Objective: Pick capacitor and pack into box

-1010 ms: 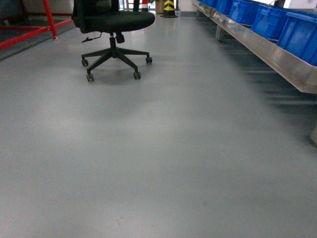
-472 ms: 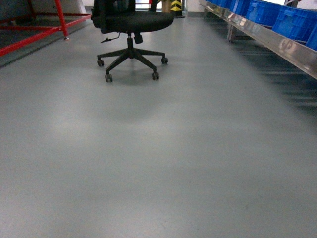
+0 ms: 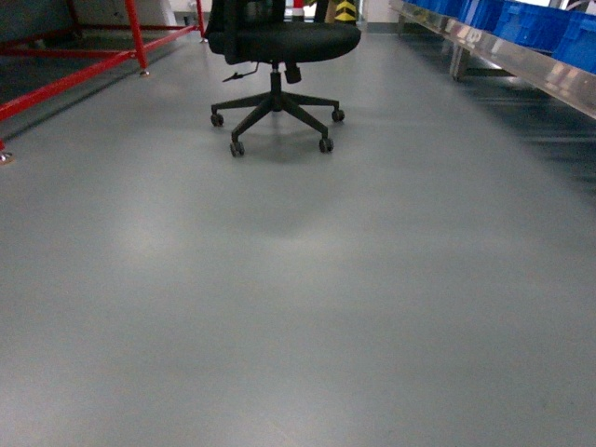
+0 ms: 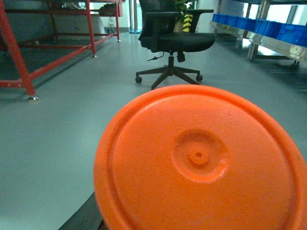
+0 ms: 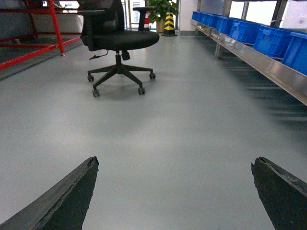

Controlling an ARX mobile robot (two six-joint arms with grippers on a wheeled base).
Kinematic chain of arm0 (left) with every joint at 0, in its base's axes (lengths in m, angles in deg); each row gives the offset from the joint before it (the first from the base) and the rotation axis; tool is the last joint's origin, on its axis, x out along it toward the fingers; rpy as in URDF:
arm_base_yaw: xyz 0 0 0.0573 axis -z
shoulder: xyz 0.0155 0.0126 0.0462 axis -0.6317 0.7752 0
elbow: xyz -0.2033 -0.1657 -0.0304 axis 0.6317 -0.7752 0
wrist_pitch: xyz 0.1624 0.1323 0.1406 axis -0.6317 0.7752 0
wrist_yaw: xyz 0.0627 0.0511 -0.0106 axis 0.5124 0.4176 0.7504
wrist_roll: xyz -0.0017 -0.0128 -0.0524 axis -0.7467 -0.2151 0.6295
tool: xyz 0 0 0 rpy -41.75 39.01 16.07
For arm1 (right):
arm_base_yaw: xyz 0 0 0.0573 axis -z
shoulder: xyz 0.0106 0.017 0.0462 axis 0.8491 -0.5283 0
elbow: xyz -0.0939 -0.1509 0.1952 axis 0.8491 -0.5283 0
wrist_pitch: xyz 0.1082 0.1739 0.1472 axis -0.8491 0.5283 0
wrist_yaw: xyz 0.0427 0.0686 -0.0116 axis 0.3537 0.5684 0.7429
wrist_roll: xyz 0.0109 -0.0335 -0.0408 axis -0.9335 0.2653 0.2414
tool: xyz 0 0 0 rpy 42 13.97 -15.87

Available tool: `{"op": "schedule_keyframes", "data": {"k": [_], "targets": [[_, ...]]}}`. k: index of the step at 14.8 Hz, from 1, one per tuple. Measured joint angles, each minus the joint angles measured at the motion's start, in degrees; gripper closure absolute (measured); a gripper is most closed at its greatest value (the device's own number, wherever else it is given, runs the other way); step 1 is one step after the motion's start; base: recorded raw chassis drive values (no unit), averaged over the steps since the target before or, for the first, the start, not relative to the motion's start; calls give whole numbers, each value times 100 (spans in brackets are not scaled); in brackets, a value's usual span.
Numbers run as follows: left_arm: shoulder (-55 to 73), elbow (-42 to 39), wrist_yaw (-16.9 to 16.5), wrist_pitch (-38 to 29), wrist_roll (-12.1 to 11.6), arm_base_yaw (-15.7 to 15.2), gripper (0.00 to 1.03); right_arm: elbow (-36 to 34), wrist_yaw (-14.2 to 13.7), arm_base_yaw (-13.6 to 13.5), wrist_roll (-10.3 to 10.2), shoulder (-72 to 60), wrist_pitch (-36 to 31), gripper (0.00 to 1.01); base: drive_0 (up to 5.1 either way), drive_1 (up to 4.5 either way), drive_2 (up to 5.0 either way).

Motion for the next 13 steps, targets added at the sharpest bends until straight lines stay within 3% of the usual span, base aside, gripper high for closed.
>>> {"op": "schedule_keyframes", "data": {"k": [13], "targets": [[0,0,4,0,0,0,59,0,0,0,0,-2,-17,3,-480,284,224]]}}
